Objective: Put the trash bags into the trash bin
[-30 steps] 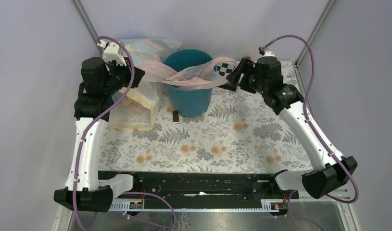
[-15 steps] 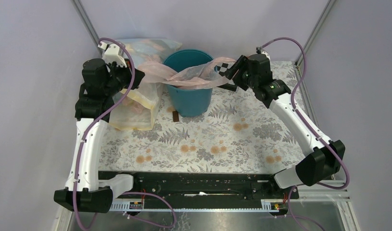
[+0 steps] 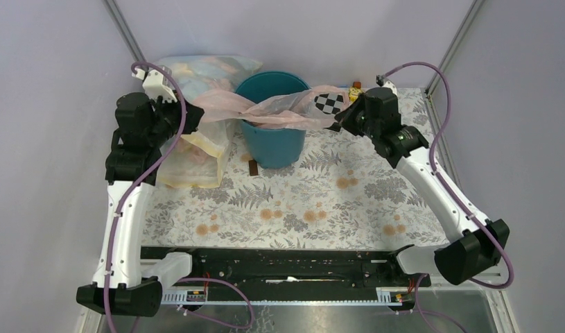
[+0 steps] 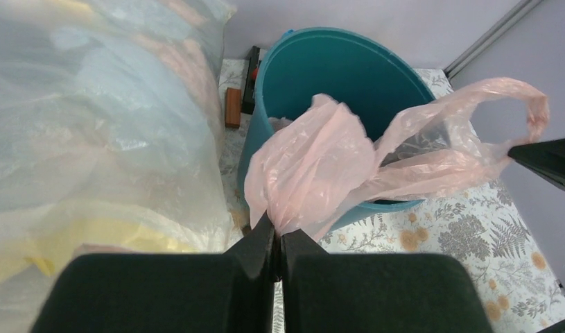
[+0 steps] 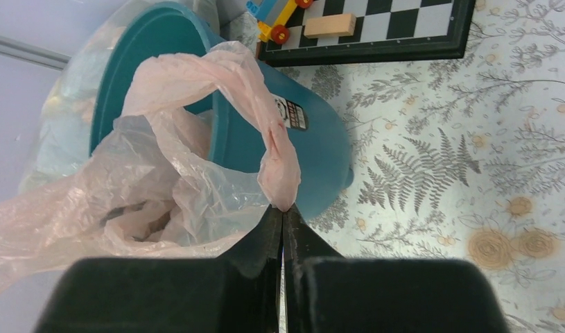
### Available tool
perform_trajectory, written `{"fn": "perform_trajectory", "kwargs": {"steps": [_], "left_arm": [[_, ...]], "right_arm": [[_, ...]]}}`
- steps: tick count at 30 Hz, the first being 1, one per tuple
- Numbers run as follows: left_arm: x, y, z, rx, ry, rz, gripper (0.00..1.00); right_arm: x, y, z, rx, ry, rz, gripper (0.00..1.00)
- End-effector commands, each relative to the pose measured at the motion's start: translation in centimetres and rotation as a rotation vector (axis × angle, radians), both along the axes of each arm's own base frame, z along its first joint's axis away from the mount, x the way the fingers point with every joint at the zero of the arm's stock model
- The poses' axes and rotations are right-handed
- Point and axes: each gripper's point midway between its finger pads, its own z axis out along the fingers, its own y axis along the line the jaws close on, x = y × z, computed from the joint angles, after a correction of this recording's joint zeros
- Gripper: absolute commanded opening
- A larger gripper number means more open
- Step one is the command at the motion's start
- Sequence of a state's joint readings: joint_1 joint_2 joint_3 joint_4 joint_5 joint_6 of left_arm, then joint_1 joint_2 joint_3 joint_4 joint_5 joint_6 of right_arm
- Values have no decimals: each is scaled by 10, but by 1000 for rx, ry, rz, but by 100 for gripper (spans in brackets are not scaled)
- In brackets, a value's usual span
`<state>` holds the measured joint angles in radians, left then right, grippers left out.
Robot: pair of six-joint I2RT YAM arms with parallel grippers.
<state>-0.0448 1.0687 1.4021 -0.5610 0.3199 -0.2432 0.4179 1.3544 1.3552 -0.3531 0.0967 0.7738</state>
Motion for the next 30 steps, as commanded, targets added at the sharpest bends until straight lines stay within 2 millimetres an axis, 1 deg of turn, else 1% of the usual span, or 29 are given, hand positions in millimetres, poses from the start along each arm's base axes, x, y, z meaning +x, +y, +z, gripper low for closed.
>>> {"fn": "perform_trajectory", "kwargs": {"steps": [1, 3, 5, 7, 8, 9, 11, 13, 16, 18, 19, 21, 22, 25, 28, 30], "left_arm": [[-6, 13, -16, -57, 66, 117, 0], [-5, 17, -30, -62, 105, 144, 0], [-2, 21, -47, -63, 153, 166, 0], [1, 28, -66, -69, 209, 190, 0], [4, 34, -78, -80, 236, 207, 0], [7, 38, -84, -92, 251, 213, 0], [18, 43, -98, -112, 263, 220, 0], [31, 47, -113, -127, 286, 241, 0], [52, 44, -128, -152, 320, 228, 0], [65, 40, -131, -170, 333, 202, 0], [69, 36, -129, -182, 328, 179, 0], [77, 29, -122, -208, 316, 137, 0], [80, 26, -119, -223, 308, 126, 0], [86, 23, -111, -247, 293, 115, 0], [89, 21, -105, -241, 278, 113, 0], [90, 18, -104, -234, 272, 114, 0]], "right_arm": [[-11, -17, -4, -50, -25, -27, 0], [-14, -20, -21, -74, 4, -30, 0], [-15, -20, -35, -82, 26, -25, 0], [-15, -16, -47, -83, 50, -8, 0], [-15, -15, -53, -83, 60, -2, 0], [-14, -13, -57, -83, 66, 0, 0], [-7, -14, -64, -101, 71, -11, 0], [2, -16, -63, -120, 63, -29, 0], [21, -15, -66, -164, 60, -42, 0], [32, -13, -64, -190, 50, -27, 0], [37, -11, -62, -210, 38, -4, 0], [44, -9, -54, -240, 3, 34, 4], [45, -7, -49, -252, -18, 59, 8], [43, -1, -34, -314, -87, 172, 25], [30, 6, -24, -355, -161, 292, 41], [20, 7, -17, -386, -208, 352, 51]]}}
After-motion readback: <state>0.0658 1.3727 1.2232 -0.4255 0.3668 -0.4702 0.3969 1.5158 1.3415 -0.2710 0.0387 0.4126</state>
